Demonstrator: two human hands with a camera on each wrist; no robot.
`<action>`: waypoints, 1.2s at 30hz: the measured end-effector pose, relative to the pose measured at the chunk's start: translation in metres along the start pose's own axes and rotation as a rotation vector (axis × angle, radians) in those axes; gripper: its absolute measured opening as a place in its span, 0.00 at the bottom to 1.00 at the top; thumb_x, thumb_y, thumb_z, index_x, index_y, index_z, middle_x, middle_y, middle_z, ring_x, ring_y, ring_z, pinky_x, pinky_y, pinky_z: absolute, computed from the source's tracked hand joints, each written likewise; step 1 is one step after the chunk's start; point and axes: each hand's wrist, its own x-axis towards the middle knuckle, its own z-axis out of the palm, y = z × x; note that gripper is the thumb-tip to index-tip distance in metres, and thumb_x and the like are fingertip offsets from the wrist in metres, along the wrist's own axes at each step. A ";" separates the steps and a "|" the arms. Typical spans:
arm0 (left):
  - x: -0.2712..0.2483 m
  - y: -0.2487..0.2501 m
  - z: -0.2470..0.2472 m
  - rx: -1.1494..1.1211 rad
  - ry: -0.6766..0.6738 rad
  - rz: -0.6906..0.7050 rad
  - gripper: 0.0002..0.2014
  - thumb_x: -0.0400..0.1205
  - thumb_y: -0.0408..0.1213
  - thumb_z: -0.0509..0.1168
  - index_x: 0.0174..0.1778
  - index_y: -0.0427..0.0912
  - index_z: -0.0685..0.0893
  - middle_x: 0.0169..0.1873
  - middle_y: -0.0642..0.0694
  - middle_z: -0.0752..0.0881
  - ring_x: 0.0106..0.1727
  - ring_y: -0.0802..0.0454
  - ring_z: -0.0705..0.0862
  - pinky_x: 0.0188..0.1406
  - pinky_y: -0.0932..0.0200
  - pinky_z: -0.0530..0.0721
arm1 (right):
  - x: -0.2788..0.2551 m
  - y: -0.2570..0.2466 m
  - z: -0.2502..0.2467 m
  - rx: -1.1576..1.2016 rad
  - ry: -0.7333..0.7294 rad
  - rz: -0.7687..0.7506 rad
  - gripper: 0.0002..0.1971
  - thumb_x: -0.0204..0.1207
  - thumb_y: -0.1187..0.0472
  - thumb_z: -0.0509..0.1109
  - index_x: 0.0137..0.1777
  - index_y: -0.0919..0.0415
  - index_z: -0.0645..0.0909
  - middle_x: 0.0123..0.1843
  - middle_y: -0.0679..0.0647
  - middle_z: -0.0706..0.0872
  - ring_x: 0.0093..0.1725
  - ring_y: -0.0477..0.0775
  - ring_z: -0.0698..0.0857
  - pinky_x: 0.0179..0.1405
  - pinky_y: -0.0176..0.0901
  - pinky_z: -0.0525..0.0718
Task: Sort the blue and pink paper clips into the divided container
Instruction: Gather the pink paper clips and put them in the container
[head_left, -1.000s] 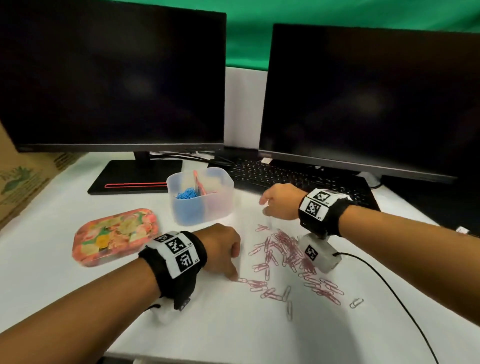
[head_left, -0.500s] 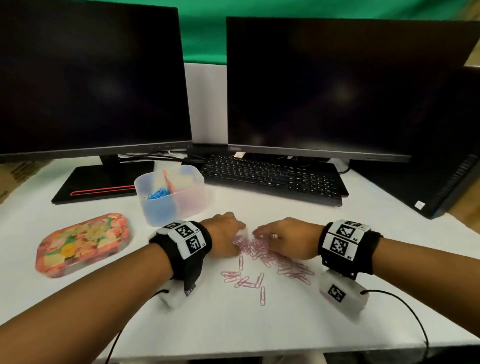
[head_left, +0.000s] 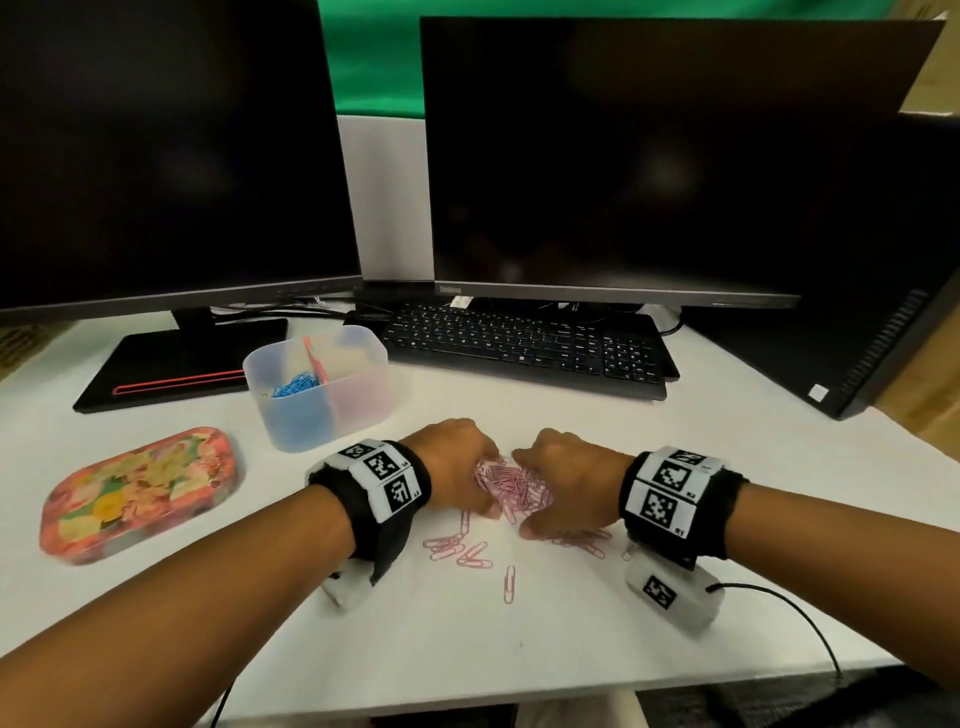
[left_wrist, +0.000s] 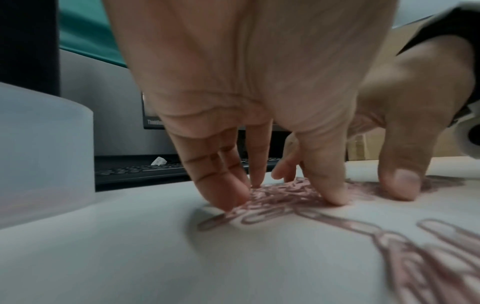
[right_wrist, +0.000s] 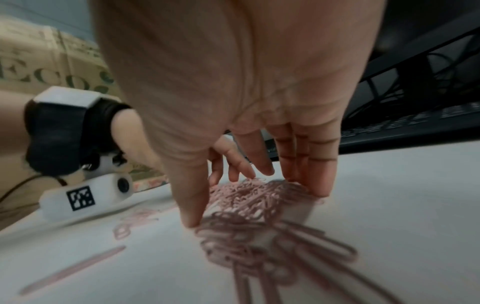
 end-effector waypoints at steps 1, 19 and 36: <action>0.001 -0.001 -0.001 -0.012 0.028 0.001 0.30 0.71 0.54 0.76 0.69 0.49 0.82 0.57 0.47 0.83 0.60 0.47 0.81 0.60 0.55 0.81 | 0.003 -0.004 0.000 0.022 0.041 -0.012 0.30 0.65 0.38 0.74 0.64 0.50 0.77 0.56 0.53 0.77 0.54 0.57 0.80 0.56 0.55 0.83; 0.013 -0.020 -0.005 -0.178 0.183 -0.099 0.12 0.75 0.26 0.68 0.44 0.46 0.93 0.44 0.49 0.90 0.46 0.50 0.87 0.47 0.60 0.87 | 0.038 -0.010 -0.025 0.199 0.221 0.044 0.08 0.73 0.67 0.70 0.43 0.57 0.90 0.27 0.44 0.80 0.36 0.50 0.82 0.47 0.48 0.89; -0.008 -0.110 -0.115 -0.397 0.570 -0.320 0.10 0.74 0.24 0.73 0.34 0.45 0.90 0.31 0.50 0.88 0.35 0.49 0.91 0.42 0.57 0.91 | 0.050 -0.016 -0.077 0.430 0.379 -0.020 0.02 0.75 0.60 0.76 0.44 0.57 0.89 0.32 0.55 0.91 0.32 0.48 0.92 0.40 0.39 0.89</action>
